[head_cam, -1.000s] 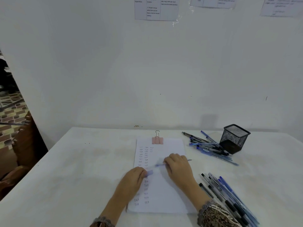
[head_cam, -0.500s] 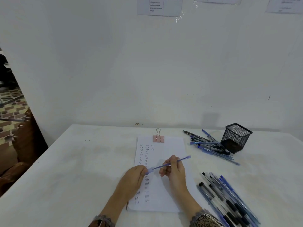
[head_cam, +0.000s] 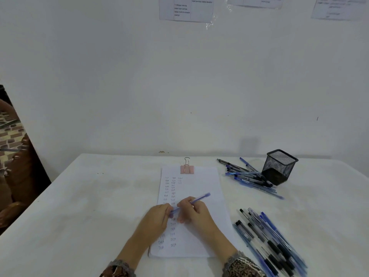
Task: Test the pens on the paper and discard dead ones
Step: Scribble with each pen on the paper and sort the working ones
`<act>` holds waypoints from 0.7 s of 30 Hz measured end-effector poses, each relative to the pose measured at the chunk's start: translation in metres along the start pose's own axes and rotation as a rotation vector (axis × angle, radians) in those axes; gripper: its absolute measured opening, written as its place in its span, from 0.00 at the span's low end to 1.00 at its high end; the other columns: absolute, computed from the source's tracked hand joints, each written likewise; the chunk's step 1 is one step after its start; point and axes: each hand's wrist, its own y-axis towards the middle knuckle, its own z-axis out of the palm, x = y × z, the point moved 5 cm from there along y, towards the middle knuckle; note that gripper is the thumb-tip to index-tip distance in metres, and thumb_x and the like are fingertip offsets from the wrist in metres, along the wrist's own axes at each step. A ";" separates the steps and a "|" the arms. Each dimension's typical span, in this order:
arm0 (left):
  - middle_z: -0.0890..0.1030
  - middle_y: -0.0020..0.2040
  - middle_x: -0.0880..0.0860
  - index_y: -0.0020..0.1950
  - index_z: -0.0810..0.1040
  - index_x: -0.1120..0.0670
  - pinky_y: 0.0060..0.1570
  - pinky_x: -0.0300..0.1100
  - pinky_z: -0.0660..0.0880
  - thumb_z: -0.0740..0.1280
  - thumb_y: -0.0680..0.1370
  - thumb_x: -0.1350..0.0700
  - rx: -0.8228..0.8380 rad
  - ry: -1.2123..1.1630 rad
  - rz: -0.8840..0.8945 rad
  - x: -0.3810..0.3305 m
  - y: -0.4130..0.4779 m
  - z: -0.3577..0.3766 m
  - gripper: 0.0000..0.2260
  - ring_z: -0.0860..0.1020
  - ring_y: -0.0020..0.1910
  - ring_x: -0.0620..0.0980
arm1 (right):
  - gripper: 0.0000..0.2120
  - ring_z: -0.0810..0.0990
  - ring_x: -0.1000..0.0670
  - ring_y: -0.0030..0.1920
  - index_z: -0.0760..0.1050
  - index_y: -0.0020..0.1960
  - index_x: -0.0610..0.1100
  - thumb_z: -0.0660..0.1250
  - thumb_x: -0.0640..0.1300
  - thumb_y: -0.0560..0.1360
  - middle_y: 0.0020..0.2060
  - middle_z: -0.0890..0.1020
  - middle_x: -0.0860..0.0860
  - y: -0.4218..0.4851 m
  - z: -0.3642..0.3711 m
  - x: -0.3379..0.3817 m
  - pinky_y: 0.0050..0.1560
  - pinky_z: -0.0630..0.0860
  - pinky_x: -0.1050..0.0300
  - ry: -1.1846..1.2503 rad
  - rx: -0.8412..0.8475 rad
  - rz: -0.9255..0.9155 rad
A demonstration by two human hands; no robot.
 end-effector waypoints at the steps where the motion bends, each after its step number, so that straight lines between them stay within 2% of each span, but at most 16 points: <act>1: 0.69 0.32 0.41 0.35 0.63 0.43 0.37 0.29 0.65 0.47 0.75 0.49 -0.003 -0.011 -0.011 0.001 0.000 0.000 0.11 0.70 0.34 0.38 | 0.09 0.77 0.54 0.30 0.75 0.43 0.41 0.60 0.39 0.79 0.30 0.78 0.47 -0.001 -0.002 0.001 0.35 0.72 0.66 -0.014 0.023 0.003; 3: 0.70 0.33 0.42 0.35 0.64 0.44 0.37 0.30 0.65 0.46 0.75 0.46 -0.015 -0.030 -0.036 0.004 0.001 -0.001 0.12 0.70 0.33 0.39 | 0.05 0.78 0.53 0.31 0.77 0.45 0.40 0.63 0.36 0.77 0.31 0.78 0.46 -0.003 -0.011 0.002 0.35 0.74 0.65 0.044 0.005 0.001; 4: 0.71 0.33 0.43 0.35 0.64 0.44 0.37 0.30 0.66 0.45 0.74 0.43 -0.024 -0.036 -0.043 0.006 0.000 0.000 0.13 0.70 0.33 0.39 | 0.04 0.79 0.51 0.31 0.77 0.45 0.38 0.65 0.33 0.75 0.32 0.78 0.45 -0.005 -0.021 0.003 0.35 0.75 0.64 0.131 -0.064 0.018; 6: 0.72 0.34 0.44 0.35 0.65 0.43 0.38 0.30 0.66 0.42 0.71 0.38 -0.037 -0.050 -0.054 0.010 -0.001 0.001 0.17 0.70 0.35 0.39 | 0.06 0.79 0.49 0.30 0.76 0.39 0.36 0.67 0.28 0.72 0.32 0.77 0.42 -0.009 -0.044 0.003 0.35 0.78 0.61 0.268 -0.170 0.063; 7: 0.74 0.35 0.45 0.36 0.66 0.44 0.39 0.29 0.66 0.41 0.70 0.37 -0.036 -0.054 -0.058 0.012 -0.002 0.001 0.18 0.71 0.36 0.40 | 0.07 0.79 0.49 0.29 0.76 0.38 0.36 0.68 0.27 0.70 0.32 0.78 0.42 -0.012 -0.054 0.005 0.35 0.79 0.60 0.206 -0.168 0.066; 9: 0.76 0.37 0.47 0.38 0.67 0.45 0.40 0.30 0.66 0.41 0.71 0.37 -0.019 -0.053 -0.053 0.010 -0.002 0.002 0.20 0.72 0.37 0.40 | 0.07 0.78 0.55 0.30 0.78 0.38 0.41 0.70 0.31 0.70 0.33 0.80 0.46 -0.018 -0.062 0.011 0.36 0.77 0.62 -0.220 -0.057 0.077; 10: 0.75 0.37 0.45 0.38 0.67 0.45 0.40 0.30 0.66 0.43 0.72 0.38 -0.008 -0.052 -0.036 0.006 -0.003 0.002 0.18 0.72 0.38 0.39 | 0.06 0.76 0.59 0.31 0.79 0.42 0.45 0.68 0.34 0.71 0.36 0.80 0.48 -0.021 -0.058 0.015 0.38 0.75 0.64 -0.476 0.026 0.088; 11: 0.74 0.37 0.43 0.39 0.67 0.43 0.41 0.30 0.66 0.45 0.75 0.39 0.004 -0.053 -0.019 0.003 -0.003 0.001 0.15 0.72 0.39 0.38 | 0.09 0.75 0.60 0.34 0.79 0.49 0.47 0.64 0.37 0.74 0.41 0.81 0.50 -0.023 -0.051 0.017 0.41 0.73 0.66 -0.674 0.112 0.089; 13: 0.75 0.42 0.38 0.44 0.71 0.42 0.46 0.28 0.67 0.51 0.80 0.45 -0.008 -0.083 -0.004 -0.004 -0.005 -0.002 0.10 0.73 0.45 0.34 | 0.16 0.76 0.55 0.46 0.75 0.62 0.47 0.57 0.38 0.78 0.53 0.78 0.49 -0.025 -0.044 0.018 0.49 0.68 0.68 -0.880 0.194 0.058; 14: 0.75 0.47 0.37 0.50 0.73 0.43 0.49 0.26 0.66 0.53 0.80 0.46 -0.027 -0.105 -0.016 -0.005 -0.007 -0.005 0.10 0.73 0.48 0.33 | 0.17 0.75 0.52 0.52 0.74 0.64 0.46 0.55 0.37 0.79 0.56 0.77 0.48 -0.027 -0.046 0.022 0.52 0.67 0.67 -0.918 0.152 0.031; 16: 0.74 0.52 0.39 0.58 0.74 0.49 0.54 0.27 0.65 0.52 0.79 0.43 -0.089 -0.096 -0.027 -0.005 -0.009 -0.010 0.17 0.72 0.53 0.36 | 0.16 0.75 0.48 0.57 0.75 0.62 0.45 0.55 0.35 0.79 0.57 0.76 0.46 -0.036 -0.071 0.033 0.55 0.67 0.63 -0.909 -0.088 -0.016; 19: 0.73 0.54 0.45 0.60 0.74 0.51 0.57 0.39 0.69 0.46 0.74 0.40 -0.139 0.054 0.008 -0.003 -0.009 -0.010 0.26 0.72 0.54 0.44 | 0.14 0.76 0.45 0.52 0.77 0.58 0.40 0.58 0.31 0.76 0.54 0.77 0.43 -0.064 -0.138 0.038 0.54 0.70 0.58 -0.872 -0.531 0.013; 20: 0.73 0.56 0.46 0.60 0.74 0.51 0.57 0.40 0.68 0.46 0.74 0.40 -0.140 0.102 0.005 -0.003 -0.008 -0.009 0.26 0.71 0.55 0.45 | 0.14 0.76 0.45 0.50 0.77 0.56 0.41 0.60 0.32 0.75 0.52 0.77 0.43 -0.074 -0.157 0.034 0.54 0.71 0.56 -0.892 -0.584 0.082; 21: 0.73 0.57 0.48 0.61 0.74 0.52 0.56 0.41 0.67 0.46 0.73 0.40 -0.142 0.134 0.002 -0.001 -0.007 -0.008 0.27 0.71 0.56 0.47 | 0.12 0.76 0.46 0.49 0.77 0.55 0.44 0.60 0.34 0.75 0.51 0.77 0.45 -0.081 -0.171 0.028 0.54 0.73 0.55 -0.944 -0.562 0.188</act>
